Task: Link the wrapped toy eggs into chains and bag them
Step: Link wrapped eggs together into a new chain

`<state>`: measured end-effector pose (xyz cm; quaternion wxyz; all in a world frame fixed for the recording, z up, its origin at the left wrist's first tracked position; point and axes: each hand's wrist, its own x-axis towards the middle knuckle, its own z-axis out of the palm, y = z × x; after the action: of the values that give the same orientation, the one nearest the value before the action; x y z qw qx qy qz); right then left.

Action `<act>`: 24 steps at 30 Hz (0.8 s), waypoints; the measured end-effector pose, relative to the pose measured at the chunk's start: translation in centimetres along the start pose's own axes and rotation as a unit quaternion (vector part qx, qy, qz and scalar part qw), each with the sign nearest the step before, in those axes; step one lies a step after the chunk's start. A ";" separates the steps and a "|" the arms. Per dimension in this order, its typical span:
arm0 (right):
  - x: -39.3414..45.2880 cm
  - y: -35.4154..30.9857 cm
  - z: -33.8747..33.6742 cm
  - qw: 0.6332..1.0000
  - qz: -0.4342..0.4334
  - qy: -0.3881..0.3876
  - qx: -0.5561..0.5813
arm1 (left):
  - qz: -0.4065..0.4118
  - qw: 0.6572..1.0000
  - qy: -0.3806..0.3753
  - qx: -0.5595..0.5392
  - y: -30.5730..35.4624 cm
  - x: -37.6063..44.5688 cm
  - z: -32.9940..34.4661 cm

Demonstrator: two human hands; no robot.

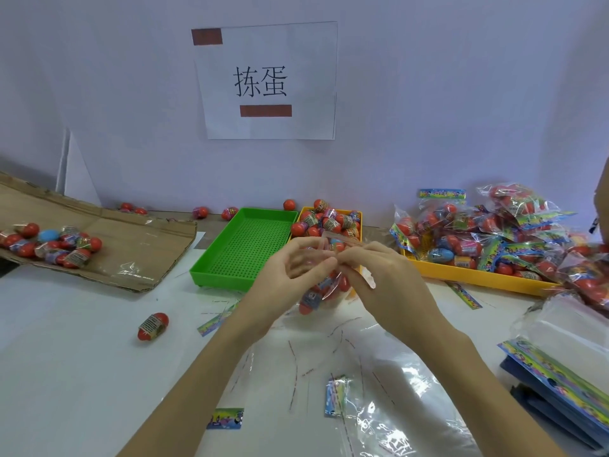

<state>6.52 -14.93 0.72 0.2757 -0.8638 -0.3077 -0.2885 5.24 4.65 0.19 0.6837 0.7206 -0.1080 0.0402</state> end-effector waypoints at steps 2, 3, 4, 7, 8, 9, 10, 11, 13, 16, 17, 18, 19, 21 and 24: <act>0.0 -0.1 0.0 1.000 0.008 0.022 -0.004 | 0.004 1.000 0.021 -0.013 -0.2 0.0 0.2; 0.0 -0.1 0.0 0.999 0.004 0.036 -0.006 | 0.002 0.999 0.032 -0.025 -0.3 0.0 0.3; 0.1 -0.3 0.0 0.999 -0.003 0.049 -0.008 | -0.002 0.999 0.040 -0.033 -0.3 -0.1 0.5; 0.0 -0.4 0.1 0.998 -0.010 0.064 -0.006 | -0.011 0.999 0.038 -0.038 -0.5 0.0 0.8; 0.0 -0.4 0.1 0.998 -0.004 0.062 -0.005 | -0.012 0.998 0.030 -0.047 -0.4 0.0 1.0; -0.1 -0.5 0.2 0.998 0.002 0.060 -0.005 | -0.012 0.998 0.020 -0.062 -0.4 0.1 1.1; -0.1 -0.5 0.3 0.998 0.003 0.059 -0.006 | -0.006 0.997 0.004 -0.079 -0.2 0.0 1.3; -0.2 -0.5 0.4 0.998 0.002 0.061 -0.007 | 0.004 0.996 -0.014 -0.087 -0.1 -0.1 1.5; -0.2 -0.6 0.5 0.997 -0.003 0.073 -0.013 | 0.032 0.997 -0.041 -0.059 -0.1 -0.4 2.0; -0.1 -0.7 0.4 0.995 -0.001 0.090 -0.030 | 0.063 0.997 -0.034 0.005 -0.4 -0.5 2.1; -0.1 -0.7 0.4 0.995 -0.001 0.093 -0.035 | 0.068 0.997 -0.033 0.017 -0.5 -0.5 2.1; -0.1 -0.7 0.5 0.995 -0.001 0.095 -0.040 | 0.073 0.996 -0.032 0.030 -0.5 -0.6 2.1; -0.1 -0.7 0.5 0.994 -0.003 0.099 -0.044 | 0.080 0.995 -0.026 0.049 -0.6 -0.6 2.1; -0.1 -0.7 0.5 0.993 -0.014 0.110 -0.050 | 0.095 0.991 -0.001 0.099 -0.7 -0.6 2.2; -0.3 -0.7 0.7 0.991 -0.035 0.121 -0.052 | 0.097 0.988 0.015 0.118 -0.8 -0.6 2.3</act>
<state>6.10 -14.11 0.27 0.2554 -0.8244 -0.2867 -0.4159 4.60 2.42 -0.89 0.5880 0.7819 -0.1614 0.1297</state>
